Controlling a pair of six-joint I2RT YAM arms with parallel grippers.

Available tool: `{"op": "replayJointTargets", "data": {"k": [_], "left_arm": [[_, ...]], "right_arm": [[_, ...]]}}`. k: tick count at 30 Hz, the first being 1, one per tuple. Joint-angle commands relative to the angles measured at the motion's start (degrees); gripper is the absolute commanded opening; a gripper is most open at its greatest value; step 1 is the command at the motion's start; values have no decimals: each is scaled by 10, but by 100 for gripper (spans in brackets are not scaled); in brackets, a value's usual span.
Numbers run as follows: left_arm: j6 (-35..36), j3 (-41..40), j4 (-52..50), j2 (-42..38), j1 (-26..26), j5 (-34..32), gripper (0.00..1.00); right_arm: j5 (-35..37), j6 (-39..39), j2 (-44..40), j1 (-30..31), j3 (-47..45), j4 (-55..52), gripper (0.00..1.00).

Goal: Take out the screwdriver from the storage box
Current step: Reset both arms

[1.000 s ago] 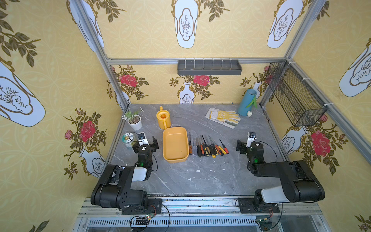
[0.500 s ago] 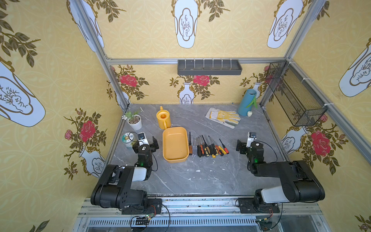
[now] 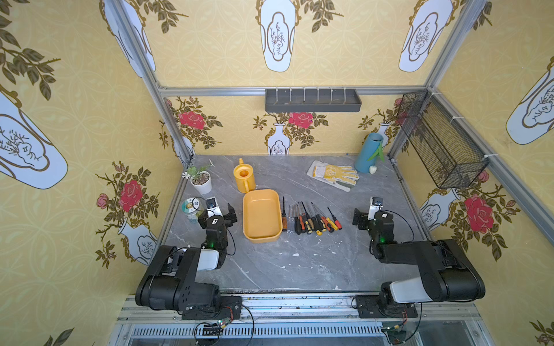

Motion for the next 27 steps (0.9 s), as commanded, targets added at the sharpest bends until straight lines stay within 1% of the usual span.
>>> {"op": "replayJointTargets", "data": {"k": [1, 2, 5, 9, 10, 12, 14, 27], "left_arm": [[-3, -1, 8, 0, 0, 6, 99], [-3, -1, 8, 0, 0, 6, 100], [-3, -1, 8, 0, 0, 6, 99], [-3, -1, 8, 0, 0, 6, 99], [-3, -1, 8, 0, 0, 6, 99], [-3, -1, 7, 0, 0, 6, 99], [-3, -1, 7, 0, 0, 6, 99], [-2, -1, 9, 0, 0, 7, 99]], "right_arm": [[0, -4, 1, 0, 2, 20, 97], [3, -4, 1, 0, 2, 20, 97], [64, 20, -3, 1, -7, 31, 97], [68, 19, -3, 1, -7, 31, 97], [30, 11, -2, 0, -6, 31, 97], [-75, -33, 2, 0, 5, 15, 97], [-49, -26, -2, -3, 1, 18, 97], [-50, -21, 1, -4, 5, 16, 97]]}}
